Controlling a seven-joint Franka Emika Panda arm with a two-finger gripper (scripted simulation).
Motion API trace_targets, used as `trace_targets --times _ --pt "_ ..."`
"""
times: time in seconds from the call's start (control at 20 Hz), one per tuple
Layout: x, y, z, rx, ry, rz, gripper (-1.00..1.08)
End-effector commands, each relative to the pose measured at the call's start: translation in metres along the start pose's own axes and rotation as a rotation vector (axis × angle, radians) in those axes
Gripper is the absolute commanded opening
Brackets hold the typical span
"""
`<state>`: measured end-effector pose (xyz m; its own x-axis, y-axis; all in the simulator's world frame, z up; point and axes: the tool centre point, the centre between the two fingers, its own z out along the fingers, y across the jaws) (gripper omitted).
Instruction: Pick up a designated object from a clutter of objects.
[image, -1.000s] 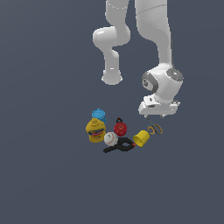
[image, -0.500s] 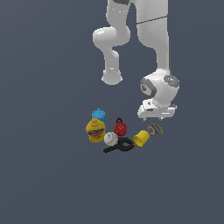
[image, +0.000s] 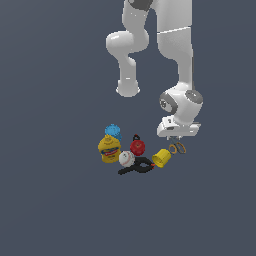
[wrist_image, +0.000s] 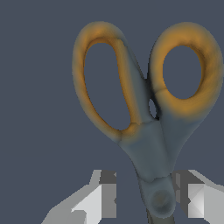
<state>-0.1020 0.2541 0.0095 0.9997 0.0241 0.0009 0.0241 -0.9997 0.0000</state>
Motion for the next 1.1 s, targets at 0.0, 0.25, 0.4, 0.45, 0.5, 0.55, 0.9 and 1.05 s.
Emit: trace_targets --times 0.0,0.25,0.4,0.45,0.5,0.55,0.9,1.05 --pt "0.0 0.001 0.002 0.0 -0.001 0.002 -1.0" --pt "0.0 0.001 0.002 0.0 -0.001 0.002 -1.0" --pt "0.0 0.0 0.0 0.0 0.001 0.001 -1.0" --pt "0.0 0.001 -0.001 0.0 0.001 0.001 -1.0" --pt "0.0 0.002 -0.002 0.0 0.001 0.001 -1.0" --pt "0.0 0.003 -0.003 0.0 0.001 0.001 -1.0" --pt "-0.004 0.02 -0.021 -0.001 0.001 0.001 -1.0" --pt "-0.006 0.033 -0.034 -0.001 0.001 0.001 -1.0"
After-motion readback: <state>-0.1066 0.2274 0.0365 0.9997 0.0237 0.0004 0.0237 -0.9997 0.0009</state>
